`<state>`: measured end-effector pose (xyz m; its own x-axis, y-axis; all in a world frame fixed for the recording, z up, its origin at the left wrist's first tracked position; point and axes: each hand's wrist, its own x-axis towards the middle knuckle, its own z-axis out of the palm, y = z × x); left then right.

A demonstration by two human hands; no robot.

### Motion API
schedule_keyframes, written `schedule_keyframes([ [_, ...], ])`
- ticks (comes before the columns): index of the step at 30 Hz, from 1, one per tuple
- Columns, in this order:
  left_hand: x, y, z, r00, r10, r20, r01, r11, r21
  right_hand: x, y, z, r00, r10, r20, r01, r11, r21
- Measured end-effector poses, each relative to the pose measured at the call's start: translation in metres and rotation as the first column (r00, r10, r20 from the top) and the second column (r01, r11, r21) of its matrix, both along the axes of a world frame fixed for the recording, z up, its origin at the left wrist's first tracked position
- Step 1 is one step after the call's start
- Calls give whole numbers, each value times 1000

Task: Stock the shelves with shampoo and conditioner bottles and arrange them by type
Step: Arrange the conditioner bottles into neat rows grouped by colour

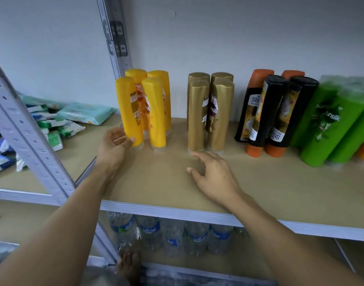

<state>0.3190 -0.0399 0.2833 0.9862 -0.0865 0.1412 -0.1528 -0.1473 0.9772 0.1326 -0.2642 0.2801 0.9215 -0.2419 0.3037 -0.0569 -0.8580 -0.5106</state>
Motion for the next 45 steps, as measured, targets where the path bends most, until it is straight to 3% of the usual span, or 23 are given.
schedule_keyframes([
  [4, 1, 0, -7, 992, -110, 55, 106, 992, 68, 33, 23, -5, 999, -9, 32, 4, 987, 160],
  [10, 4, -2, -11, 986, -107, 128, 90, 986, 138, 100, 47, 3, 1000, -12, 13, 8, 966, 257],
  [15, 17, 6, -15, 979, -191, 73, 189, 981, 30, 138, 58, 3, 998, -33, 46, 21, 970, 241],
  [22, 27, 4, -11, 941, -336, 26, 337, 941, -30, 147, 47, -12, 990, -98, 101, 57, 936, 347],
  [29, 31, 2, -12, 953, -304, -6, 304, 953, -1, 149, 44, -12, 992, -70, 101, 25, 920, 391],
  [45, 19, -15, -6, 978, -186, 91, 170, 972, 160, 152, 40, -11, 993, -75, 91, 31, 908, 418],
])
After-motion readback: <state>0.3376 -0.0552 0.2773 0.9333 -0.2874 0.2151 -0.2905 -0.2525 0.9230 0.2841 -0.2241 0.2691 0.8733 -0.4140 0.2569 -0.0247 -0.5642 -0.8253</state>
